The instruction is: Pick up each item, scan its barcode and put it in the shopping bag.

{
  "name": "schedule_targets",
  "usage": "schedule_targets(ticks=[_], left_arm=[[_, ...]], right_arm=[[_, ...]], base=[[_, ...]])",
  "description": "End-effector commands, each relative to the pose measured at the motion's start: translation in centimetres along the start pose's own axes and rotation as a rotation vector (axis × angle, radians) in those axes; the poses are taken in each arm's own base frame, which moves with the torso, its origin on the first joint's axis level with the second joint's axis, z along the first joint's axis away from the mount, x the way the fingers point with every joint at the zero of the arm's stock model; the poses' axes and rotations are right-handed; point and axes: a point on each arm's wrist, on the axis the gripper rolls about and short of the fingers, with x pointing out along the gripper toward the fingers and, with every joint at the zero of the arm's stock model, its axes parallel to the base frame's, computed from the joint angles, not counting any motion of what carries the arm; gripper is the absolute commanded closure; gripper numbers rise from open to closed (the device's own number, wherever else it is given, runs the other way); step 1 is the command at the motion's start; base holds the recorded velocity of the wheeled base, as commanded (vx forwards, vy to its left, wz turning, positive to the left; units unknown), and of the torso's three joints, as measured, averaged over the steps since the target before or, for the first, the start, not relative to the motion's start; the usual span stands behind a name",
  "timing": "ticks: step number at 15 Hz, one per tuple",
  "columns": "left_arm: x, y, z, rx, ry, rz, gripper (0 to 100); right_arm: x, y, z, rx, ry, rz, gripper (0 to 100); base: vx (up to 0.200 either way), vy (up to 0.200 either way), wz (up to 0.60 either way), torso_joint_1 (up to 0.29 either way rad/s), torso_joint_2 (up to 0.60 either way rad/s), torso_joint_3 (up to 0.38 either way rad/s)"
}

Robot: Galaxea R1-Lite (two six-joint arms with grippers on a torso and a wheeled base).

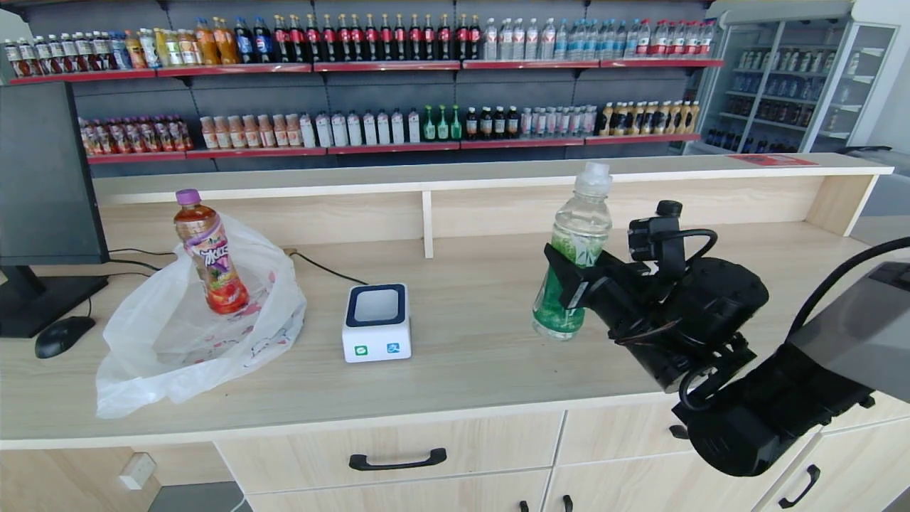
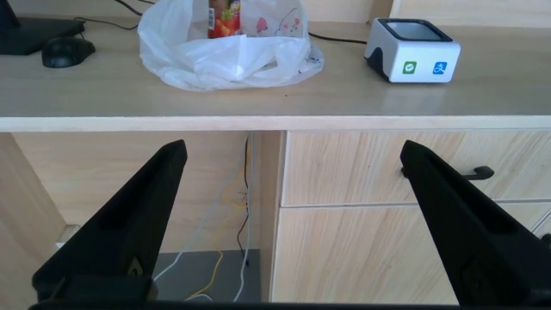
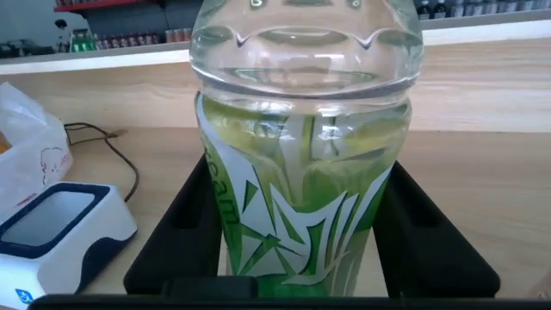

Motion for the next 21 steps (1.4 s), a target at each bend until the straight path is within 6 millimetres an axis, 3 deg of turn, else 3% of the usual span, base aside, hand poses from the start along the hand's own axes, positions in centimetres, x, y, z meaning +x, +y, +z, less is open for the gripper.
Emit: schedule_targets(ticks=[1, 6, 14, 18, 21], left_arm=[[0.0, 0.0, 0.0, 0.002, -0.001, 0.000, 0], [0.0, 0.0, 0.0, -0.001, -0.001, 0.000, 0], [0.0, 0.0, 0.0, -0.001, -0.001, 0.000, 0], [0.0, 0.0, 0.0, -0.001, -0.001, 0.000, 0], [0.0, 0.0, 0.0, -0.001, -0.001, 0.000, 0]], right_arm=[[-1.8, 0.4, 2.5, 0.009, -0.035, 0.016, 100], [-6.0, 2.5, 5.2, 0.033, -0.046, 0.098, 100], [-12.1, 5.1, 7.2, 0.104, -0.024, 0.265, 100], [-12.6, 4.9, 8.9, 0.238, -0.071, 0.304, 100], [-12.1, 5.4, 9.4, 0.278, -0.073, 0.483, 100]], base=[[0.000, 0.000, 0.00, 0.000, 0.00, 0.000], [0.000, 0.000, 0.00, 0.000, 0.00, 0.000], [0.000, 0.000, 0.00, 0.000, 0.00, 0.000], [0.000, 0.000, 0.00, 0.000, 0.00, 0.000], [0.000, 0.000, 0.00, 0.000, 0.00, 0.000]])
